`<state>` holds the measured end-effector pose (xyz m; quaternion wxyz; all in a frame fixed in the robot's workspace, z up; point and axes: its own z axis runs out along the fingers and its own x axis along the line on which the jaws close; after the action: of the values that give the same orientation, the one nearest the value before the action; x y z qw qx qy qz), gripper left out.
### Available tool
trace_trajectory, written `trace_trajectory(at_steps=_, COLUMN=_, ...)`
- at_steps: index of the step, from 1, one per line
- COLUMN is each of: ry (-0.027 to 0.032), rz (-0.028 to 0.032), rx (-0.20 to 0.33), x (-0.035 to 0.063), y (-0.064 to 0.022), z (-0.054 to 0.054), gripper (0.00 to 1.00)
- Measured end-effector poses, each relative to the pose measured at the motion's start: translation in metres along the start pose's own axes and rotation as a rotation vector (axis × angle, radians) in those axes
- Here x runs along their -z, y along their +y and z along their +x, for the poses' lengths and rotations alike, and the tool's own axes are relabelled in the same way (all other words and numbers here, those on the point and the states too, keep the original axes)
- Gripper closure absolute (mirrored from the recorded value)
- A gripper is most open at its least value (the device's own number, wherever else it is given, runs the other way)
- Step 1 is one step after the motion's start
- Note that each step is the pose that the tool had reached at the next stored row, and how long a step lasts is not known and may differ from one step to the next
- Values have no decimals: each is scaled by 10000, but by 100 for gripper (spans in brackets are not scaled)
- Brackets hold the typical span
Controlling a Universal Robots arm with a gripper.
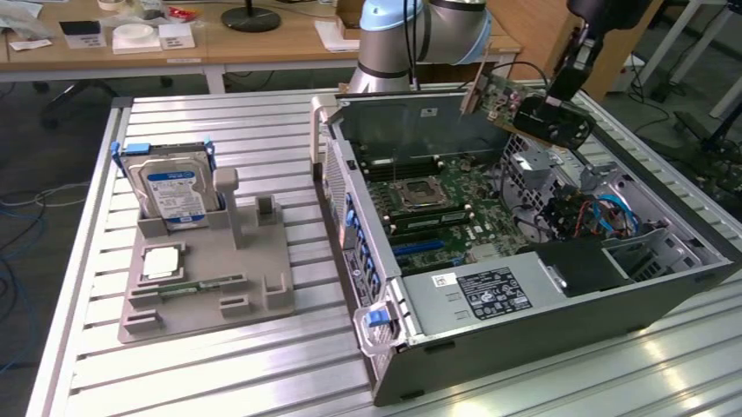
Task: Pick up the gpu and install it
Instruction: 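Insert the gpu into the slot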
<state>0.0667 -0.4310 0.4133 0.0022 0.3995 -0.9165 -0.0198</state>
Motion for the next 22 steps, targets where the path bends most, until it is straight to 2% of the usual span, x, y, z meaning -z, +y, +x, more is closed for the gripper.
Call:
trace_trajectory(at_steps=5, ry=21, rz=-6, rx=530, x=0, y=0, z=0, gripper=73)
trace_trajectory(at_steps=22, ry=108, rz=-33, rx=2810, x=-2, y=0, z=0, gripper=73)
